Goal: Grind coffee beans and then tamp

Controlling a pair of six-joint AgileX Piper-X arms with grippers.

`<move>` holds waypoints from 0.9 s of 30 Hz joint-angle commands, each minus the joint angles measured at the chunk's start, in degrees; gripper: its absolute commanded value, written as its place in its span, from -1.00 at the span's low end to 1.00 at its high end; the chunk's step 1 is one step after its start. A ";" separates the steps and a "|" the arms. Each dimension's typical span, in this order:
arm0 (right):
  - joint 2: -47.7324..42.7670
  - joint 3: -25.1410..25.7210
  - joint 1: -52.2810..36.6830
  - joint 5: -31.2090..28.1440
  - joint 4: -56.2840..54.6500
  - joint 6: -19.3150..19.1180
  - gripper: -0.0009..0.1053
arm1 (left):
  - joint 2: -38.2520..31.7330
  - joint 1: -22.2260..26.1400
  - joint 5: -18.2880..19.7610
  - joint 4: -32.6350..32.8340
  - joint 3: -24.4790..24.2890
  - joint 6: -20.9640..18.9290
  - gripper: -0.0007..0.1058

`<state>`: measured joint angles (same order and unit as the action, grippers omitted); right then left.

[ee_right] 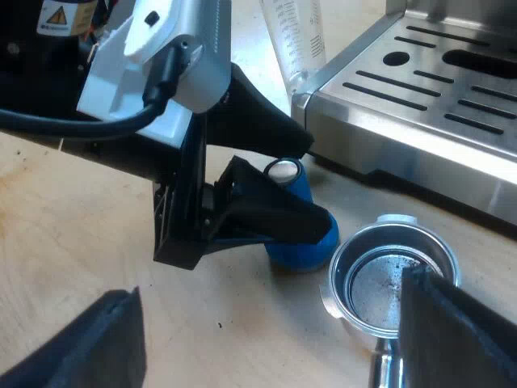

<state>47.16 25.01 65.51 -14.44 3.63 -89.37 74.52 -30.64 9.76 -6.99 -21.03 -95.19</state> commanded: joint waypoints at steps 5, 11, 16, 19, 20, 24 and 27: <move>0.01 0.13 0.19 0.55 0.40 -0.34 0.26 | -4.12 0.01 -0.11 -0.60 -0.16 -0.43 0.39; 0.01 0.13 0.19 0.55 0.40 -0.34 0.26 | -10.65 0.01 -0.11 -0.60 -0.16 0.73 0.39; 0.01 0.13 0.19 0.55 0.40 -0.34 0.26 | -15.87 0.01 -0.11 -0.60 -0.16 0.71 0.39; 0.01 0.13 0.19 0.55 0.40 -0.34 0.26 | -19.61 0.01 -0.11 -0.35 -0.16 0.71 0.39; 0.01 0.13 0.19 0.55 0.40 -0.34 0.26 | -21.03 0.01 -0.11 -0.02 -0.16 0.71 0.39; 0.01 0.13 0.19 0.55 -0.12 -0.45 0.26 | -26.51 0.01 -0.11 4.41 -0.16 0.71 0.39; 0.01 0.65 0.19 1.66 -2.12 -0.45 0.26 | -30.19 0.01 -0.11 9.36 -0.16 0.71 0.39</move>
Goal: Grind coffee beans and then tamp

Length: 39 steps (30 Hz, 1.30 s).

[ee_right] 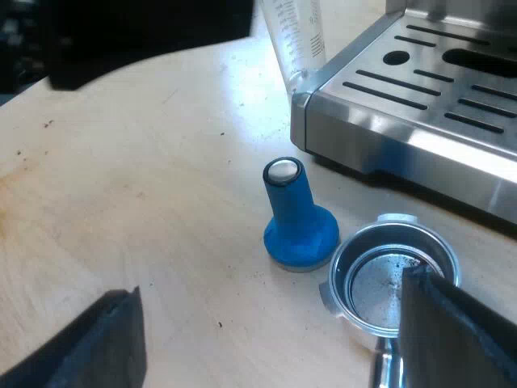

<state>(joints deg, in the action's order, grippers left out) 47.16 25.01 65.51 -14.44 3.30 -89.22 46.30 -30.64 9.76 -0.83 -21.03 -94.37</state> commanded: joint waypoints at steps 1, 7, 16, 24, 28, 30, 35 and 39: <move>0.01 1.03 0.19 1.97 -2.89 -0.60 0.26 | -2.91 0.01 -0.11 3.98 -0.16 -0.11 0.39; 0.01 6.74 0.19 3.16 -15.55 -0.60 0.26 | -8.66 0.01 -0.11 9.82 -0.16 -0.11 0.39; 0.01 17.48 -0.20 3.05 -30.96 -0.97 0.26 | -13.07 0.01 -0.11 20.31 -7.28 -0.11 0.38; 0.01 26.79 -4.07 3.05 -41.72 -0.97 0.26 | -13.07 0.01 0.01 27.01 -17.07 -0.11 0.38; 0.01 29.68 -6.75 3.05 -43.44 -1.44 0.26 | -13.07 0.01 -0.10 30.13 -20.98 -0.11 0.38; 0.01 31.18 -8.80 3.05 -44.83 -2.77 0.26 | -13.07 0.01 -0.94 30.69 -23.03 -0.11 0.38; 0.01 32.16 -15.49 4.58 -47.91 -2.66 0.26 | -13.07 1.31 -3.93 30.53 -24.64 -0.11 0.38; 0.01 32.14 -22.52 9.71 -50.07 -2.66 0.26 | -13.07 6.18 -3.71 30.74 -24.62 -0.30 0.38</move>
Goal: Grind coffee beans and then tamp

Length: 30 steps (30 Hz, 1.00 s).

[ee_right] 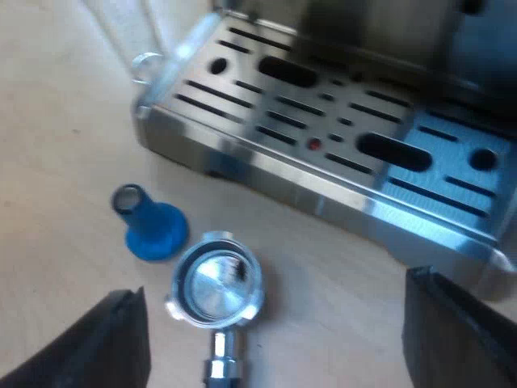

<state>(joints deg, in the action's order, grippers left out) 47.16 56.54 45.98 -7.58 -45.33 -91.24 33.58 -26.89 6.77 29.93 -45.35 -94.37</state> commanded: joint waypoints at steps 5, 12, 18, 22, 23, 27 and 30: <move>-0.23 0.61 -11.88 7.58 -4.45 -0.74 0.26 | -0.36 11.54 4.77 0.20 -0.31 -0.28 0.38; -0.31 0.61 -23.85 13.10 -6.86 -4.34 0.26 | -0.51 21.89 12.18 5.79 -0.36 -3.73 0.38; -0.45 0.61 -34.73 16.69 -9.64 -8.70 0.26 | -2.55 23.55 12.83 9.22 -0.46 -3.73 0.38; -2.22 0.61 -39.95 17.28 -11.82 -12.11 0.26 | -5.06 23.55 12.83 11.39 -0.46 -3.73 0.38; -3.28 0.61 -41.25 17.28 -12.46 -13.13 0.26 | -6.00 23.55 12.83 12.08 -0.46 -3.54 0.38; -8.01 0.51 -43.15 17.28 -13.90 -16.32 0.26 | -9.27 23.55 12.83 14.05 -0.46 -3.56 0.38; -12.69 0.46 -43.13 17.28 -13.89 -16.96 0.26 | -12.10 23.55 12.83 15.72 -0.46 -3.56 0.38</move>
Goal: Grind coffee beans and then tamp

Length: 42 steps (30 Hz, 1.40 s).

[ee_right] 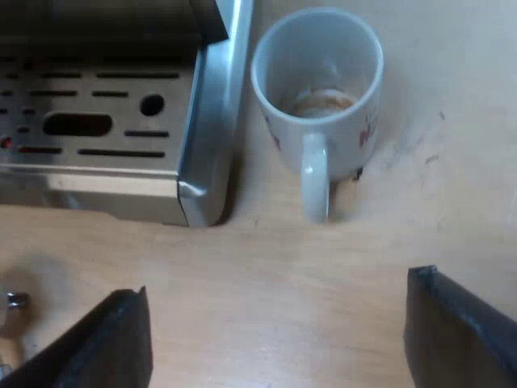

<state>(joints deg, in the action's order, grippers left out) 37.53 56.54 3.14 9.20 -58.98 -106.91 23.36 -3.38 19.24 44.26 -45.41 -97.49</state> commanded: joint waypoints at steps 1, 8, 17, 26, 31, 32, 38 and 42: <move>-4.04 0.46 -0.29 0.50 -0.24 -1.28 0.26 | -2.27 0.04 0.35 1.69 -0.39 -0.44 0.38; -16.16 -0.93 -0.29 0.50 -0.36 -1.28 0.26 | -8.53 0.04 0.35 5.23 -0.39 -0.44 0.38; -30.80 -5.55 -0.29 0.50 -0.36 -1.28 0.26 | -16.30 0.04 0.35 9.28 -0.25 -0.44 0.38; -40.83 -10.05 -0.29 0.75 -1.35 -0.85 0.26 | -24.30 0.04 0.14 15.41 -0.25 -0.44 0.38; -40.62 -11.50 -0.29 2.50 -3.29 -0.85 0.26 | -26.55 0.04 -0.82 19.86 -0.49 -0.02 0.38; -40.60 -11.80 -0.29 2.92 -3.42 -0.85 0.26 | -26.45 0.04 -1.20 20.60 -0.46 -0.02 0.38; -40.60 -14.36 -0.29 3.98 -3.21 -0.85 0.26 | -26.47 0.04 -1.86 21.36 1.06 1.35 0.38; -40.60 -16.47 -0.29 4.76 -2.99 -0.85 0.26 | -26.47 0.04 -2.72 20.54 4.23 1.34 0.38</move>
<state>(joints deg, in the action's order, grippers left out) -0.43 40.31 3.14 12.79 -62.80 -107.27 -0.70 -3.38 17.58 65.58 -42.31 -96.00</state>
